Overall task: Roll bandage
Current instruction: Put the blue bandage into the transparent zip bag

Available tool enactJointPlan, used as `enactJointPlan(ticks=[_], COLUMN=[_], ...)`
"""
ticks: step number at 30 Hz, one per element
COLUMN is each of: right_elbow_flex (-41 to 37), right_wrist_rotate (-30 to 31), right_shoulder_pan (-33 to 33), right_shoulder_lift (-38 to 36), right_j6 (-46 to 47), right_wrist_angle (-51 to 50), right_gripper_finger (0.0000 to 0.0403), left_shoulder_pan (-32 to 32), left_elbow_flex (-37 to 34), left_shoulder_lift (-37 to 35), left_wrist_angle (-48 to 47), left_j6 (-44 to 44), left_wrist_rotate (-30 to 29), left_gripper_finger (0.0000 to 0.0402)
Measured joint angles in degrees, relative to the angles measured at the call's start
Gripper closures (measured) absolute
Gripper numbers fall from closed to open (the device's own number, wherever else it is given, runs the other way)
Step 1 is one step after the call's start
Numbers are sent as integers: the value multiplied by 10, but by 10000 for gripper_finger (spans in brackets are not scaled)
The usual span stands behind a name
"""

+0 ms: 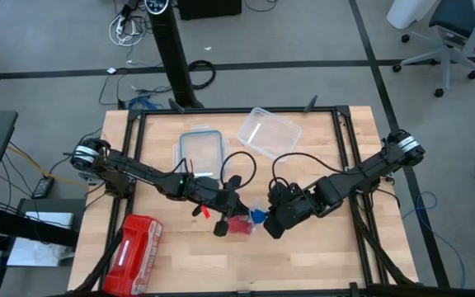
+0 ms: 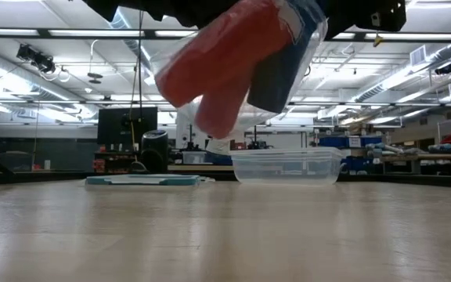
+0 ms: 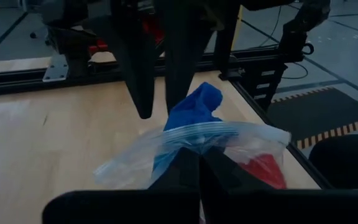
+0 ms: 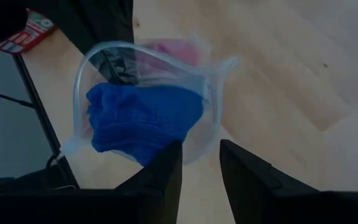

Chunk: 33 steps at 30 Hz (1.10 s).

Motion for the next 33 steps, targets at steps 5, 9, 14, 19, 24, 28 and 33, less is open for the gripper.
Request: enactJointPlan(ticks=[5,9,14,19,24,28,33], right_elbow_flex=[0,0,0,0,0,0,0], right_wrist_rotate=[-29,-41,-34,-28,-28,-36,-43], right_shoulder_pan=[-1,1,1,1,1,1,0], right_shoulder_lift=[0,0,0,0,1,10,10], right_j6=[16,16,35,28,26,13,6], right_wrist_angle=[0,-8,-50,-27,-4,29,36], right_gripper_finger=[291,291,291,291,292,292,292], left_shoulder_pan=[0,0,0,0,0,0,0], left_elbow_flex=[0,0,0,0,0,0,0], left_shoulder_lift=[0,0,0,0,0,0,0], left_wrist_angle=[0,0,0,0,4,4,2], left_j6=[0,0,0,-1,-1,-1,-1], left_wrist_rotate=[-5,-5,-5,-4,-4,-1,-1], left_gripper_finger=[401,401,401,401,401,401,401])
